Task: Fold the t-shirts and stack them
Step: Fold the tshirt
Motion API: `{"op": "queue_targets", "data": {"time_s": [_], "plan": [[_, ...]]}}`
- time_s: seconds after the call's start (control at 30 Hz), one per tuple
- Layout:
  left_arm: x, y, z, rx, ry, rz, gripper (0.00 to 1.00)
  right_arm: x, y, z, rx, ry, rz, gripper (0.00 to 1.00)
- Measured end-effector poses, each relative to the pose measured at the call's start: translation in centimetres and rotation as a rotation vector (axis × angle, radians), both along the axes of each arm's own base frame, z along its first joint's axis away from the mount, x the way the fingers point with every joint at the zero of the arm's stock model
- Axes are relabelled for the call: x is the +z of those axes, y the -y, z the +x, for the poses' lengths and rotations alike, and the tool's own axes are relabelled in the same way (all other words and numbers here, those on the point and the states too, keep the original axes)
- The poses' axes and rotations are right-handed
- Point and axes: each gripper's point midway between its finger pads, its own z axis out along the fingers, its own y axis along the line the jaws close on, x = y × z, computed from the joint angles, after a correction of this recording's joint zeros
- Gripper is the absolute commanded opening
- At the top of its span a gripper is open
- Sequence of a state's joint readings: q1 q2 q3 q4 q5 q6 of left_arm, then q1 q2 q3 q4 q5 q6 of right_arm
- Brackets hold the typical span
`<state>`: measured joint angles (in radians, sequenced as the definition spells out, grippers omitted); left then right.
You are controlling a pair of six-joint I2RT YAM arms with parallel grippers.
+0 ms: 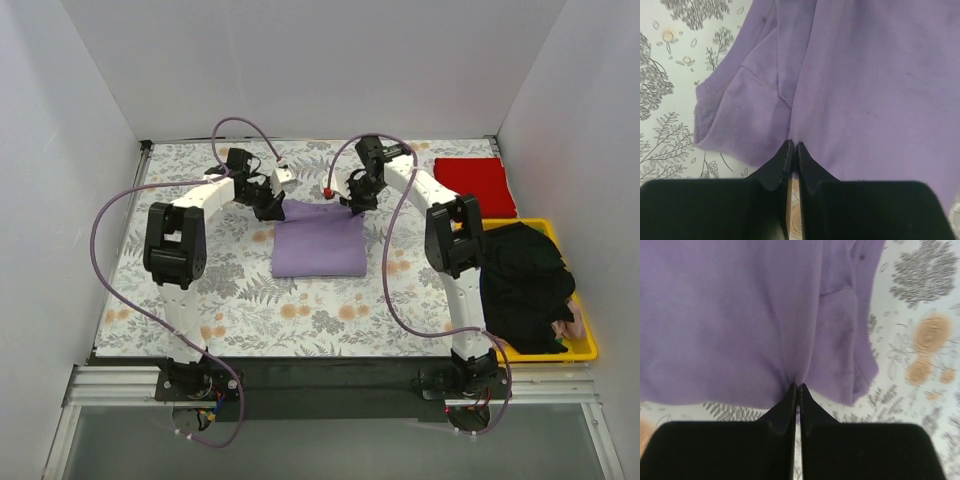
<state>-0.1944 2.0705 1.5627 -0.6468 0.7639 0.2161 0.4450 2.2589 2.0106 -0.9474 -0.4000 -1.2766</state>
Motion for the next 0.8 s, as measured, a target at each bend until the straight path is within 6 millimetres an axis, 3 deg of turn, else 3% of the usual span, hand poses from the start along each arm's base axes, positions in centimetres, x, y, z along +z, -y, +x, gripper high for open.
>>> {"op": "queue_targets", "data": {"time_s": [0.13, 0.23, 0.33, 0.57, 0.7, 0.8], "plan": [[-3.3, -0.3, 0.7, 0.029, -0.025, 0.031, 0.00, -4.6, 0.0, 0.3, 0.001, -0.055, -0.034, 0.01], [-3.8, -0.3, 0.6, 0.034, -0.015, 0.027, 0.00, -4.2, -0.2, 0.6, -0.015, -0.038, -0.023, 0.01], [-3.8, -0.3, -1.1, 0.022, -0.001, 0.021, 0.00, -4.2, -0.2, -0.1, -0.021, -0.031, -0.012, 0.01], [-2.1, -0.4, -8.8, -0.031, -0.066, 0.024, 0.00, -2.6, 0.4, -9.0, -0.012, -0.154, -0.022, 0.01], [0.2, -0.7, -11.2, -0.052, -0.059, 0.008, 0.00, 0.0, 0.0, -13.2, 0.009, -0.171, 0.001, 0.01], [0.9, -0.9, -12.6, -0.062, -0.060, 0.001, 0.00, 1.0, -0.4, -14.9, 0.022, -0.178, 0.012, 0.01]]}}
